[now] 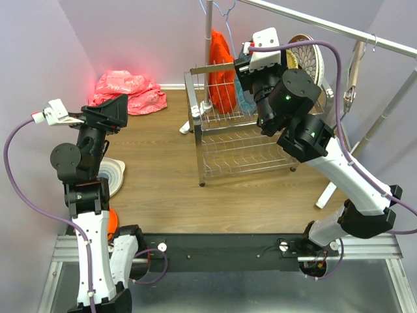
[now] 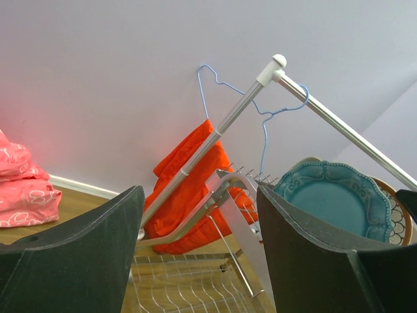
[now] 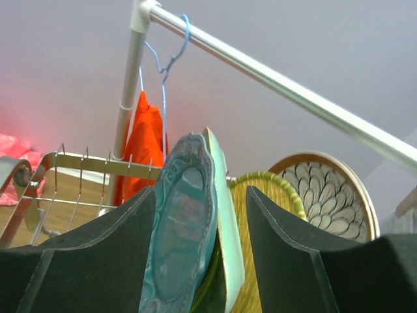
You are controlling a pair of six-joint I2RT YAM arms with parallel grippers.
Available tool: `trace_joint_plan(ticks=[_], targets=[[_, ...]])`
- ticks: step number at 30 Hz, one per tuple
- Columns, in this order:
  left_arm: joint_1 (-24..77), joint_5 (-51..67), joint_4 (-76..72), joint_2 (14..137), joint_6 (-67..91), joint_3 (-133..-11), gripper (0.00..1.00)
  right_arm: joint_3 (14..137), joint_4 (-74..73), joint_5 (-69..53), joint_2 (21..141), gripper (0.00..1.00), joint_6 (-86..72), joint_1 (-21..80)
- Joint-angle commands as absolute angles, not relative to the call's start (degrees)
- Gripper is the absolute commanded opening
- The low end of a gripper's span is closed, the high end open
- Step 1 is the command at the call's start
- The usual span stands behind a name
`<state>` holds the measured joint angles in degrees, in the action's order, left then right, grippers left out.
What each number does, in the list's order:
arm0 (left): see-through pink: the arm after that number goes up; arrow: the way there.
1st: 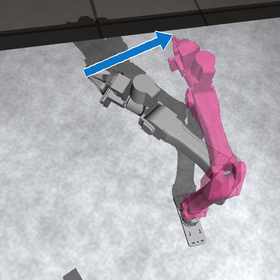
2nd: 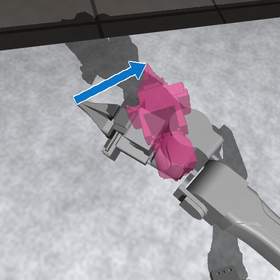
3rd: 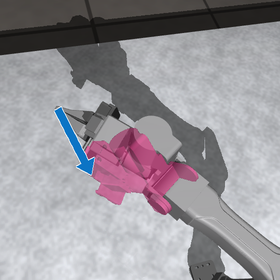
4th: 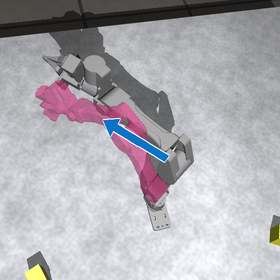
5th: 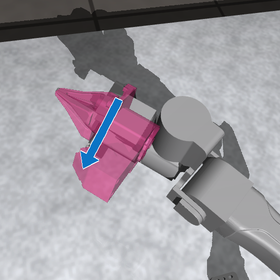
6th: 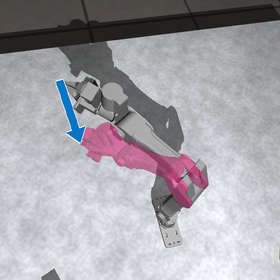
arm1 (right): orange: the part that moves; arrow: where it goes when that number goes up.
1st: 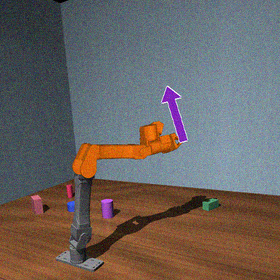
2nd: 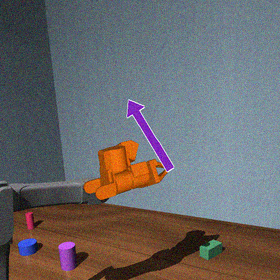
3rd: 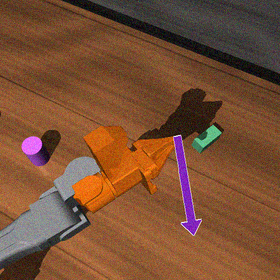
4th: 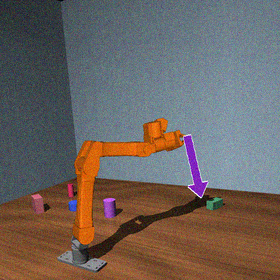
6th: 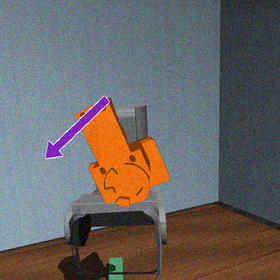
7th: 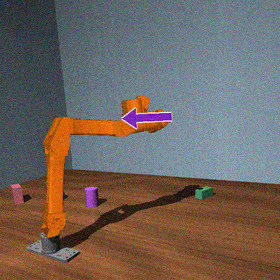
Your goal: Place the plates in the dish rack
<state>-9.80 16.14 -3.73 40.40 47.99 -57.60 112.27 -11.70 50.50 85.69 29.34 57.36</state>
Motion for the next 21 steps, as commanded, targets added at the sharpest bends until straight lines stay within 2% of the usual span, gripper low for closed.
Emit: trace_joint_plan(ticks=[1,5,6,9,15,21], targets=[[-10.4,17.7,-2.3,40.7,45.9,-57.5,0.79,114.0,-9.4,39.8,83.5,0.65,37.6,57.7],[-10.4,17.8,1.7,41.7,42.6,-58.8,0.78,112.1,-9.2,28.7,81.0,0.71,41.4,57.7],[-10.4,17.7,3.6,42.2,41.8,-59.1,0.78,112.1,-9.1,27.3,80.9,0.75,41.4,57.7],[-10.5,16.7,7.5,42.7,39.2,-59.9,0.78,112.2,-8.9,23.6,81.2,0.78,40.6,57.7],[-10.9,14.5,13.8,43.6,36.7,-58.8,0.79,111.8,-9.1,15.9,83.1,0.82,36.9,57.7],[-12.2,14.6,15.5,43.3,38.1,-52.7,0.79,113.9,-12.4,7.7,87.3,0.85,31.0,57.8]])
